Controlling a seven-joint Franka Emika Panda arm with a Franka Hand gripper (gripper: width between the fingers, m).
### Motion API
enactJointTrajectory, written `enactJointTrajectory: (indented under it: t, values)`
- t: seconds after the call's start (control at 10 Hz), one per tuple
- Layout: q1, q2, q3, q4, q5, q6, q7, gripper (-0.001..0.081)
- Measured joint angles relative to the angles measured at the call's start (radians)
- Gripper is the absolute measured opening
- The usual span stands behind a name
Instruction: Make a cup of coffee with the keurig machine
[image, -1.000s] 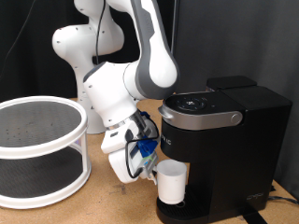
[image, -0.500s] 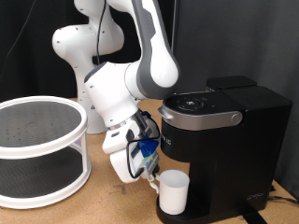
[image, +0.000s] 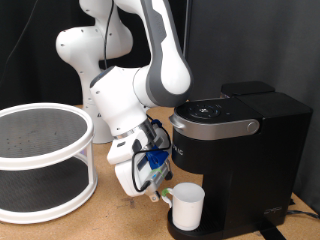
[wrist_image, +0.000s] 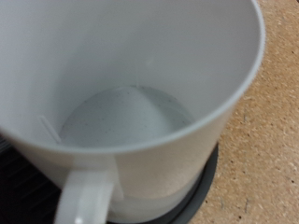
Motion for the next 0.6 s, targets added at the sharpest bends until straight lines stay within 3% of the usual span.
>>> enactJointTrajectory:
  t: [0.1,0.2,0.3,0.6]
  values:
    - [-0.001,-0.003,-0.002,-0.004,-0.012,0.002,0.003,0.0629]
    - [-0.005,-0.011,-0.008,-0.017,-0.057,-0.008,0.03,0.0761]
    - [-0.01,-0.023,-0.018,-0.035,-0.112,-0.023,0.068,0.0798]
    - [-0.028,-0.074,-0.048,-0.087,-0.194,-0.071,0.1,0.0805]
